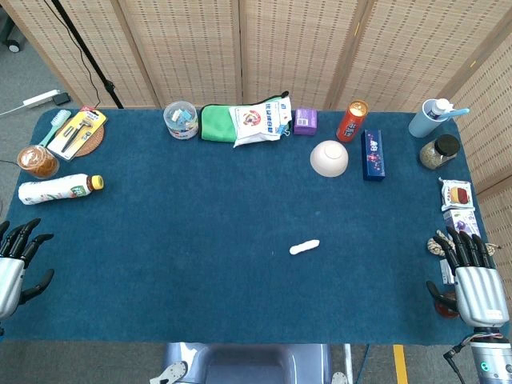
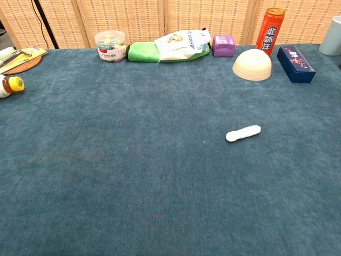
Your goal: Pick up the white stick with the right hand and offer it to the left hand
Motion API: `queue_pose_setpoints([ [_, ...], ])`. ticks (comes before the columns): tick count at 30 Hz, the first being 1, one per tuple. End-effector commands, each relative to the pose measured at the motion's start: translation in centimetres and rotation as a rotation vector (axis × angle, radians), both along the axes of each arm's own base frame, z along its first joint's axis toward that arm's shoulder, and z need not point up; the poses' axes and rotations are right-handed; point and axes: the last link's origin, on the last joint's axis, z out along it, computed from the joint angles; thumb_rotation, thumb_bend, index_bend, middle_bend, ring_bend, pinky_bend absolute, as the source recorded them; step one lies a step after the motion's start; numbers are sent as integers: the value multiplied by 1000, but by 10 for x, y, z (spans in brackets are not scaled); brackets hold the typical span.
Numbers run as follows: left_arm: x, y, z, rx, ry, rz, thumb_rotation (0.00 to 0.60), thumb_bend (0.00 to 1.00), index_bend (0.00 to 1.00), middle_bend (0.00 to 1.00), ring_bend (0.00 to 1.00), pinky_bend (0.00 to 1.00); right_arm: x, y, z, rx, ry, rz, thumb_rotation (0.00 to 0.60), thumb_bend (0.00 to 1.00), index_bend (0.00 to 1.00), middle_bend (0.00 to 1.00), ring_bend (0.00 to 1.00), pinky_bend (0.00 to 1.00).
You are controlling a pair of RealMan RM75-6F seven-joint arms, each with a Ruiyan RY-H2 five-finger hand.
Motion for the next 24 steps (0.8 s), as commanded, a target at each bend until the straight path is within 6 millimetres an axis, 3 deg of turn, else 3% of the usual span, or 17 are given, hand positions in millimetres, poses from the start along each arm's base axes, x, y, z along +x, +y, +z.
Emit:
queue_pose_setpoints([
  [1, 0, 0, -1, -1, 0, 0, 600, 274, 257, 120, 134, 34, 0, 0, 0, 0, 0, -1, 600, 266, 164, 68, 66, 18],
  [15, 7, 7, 8, 18, 16, -28, 600, 274, 257, 123, 134, 34, 1, -5, -1, 16, -36, 4, 600, 266, 177, 72, 70, 19],
  [24, 11, 10, 12, 10, 19, -33, 600, 274, 276, 140, 150, 34, 4, -18, 1, 37, -111, 17, 600, 266, 225, 106, 114, 47],
])
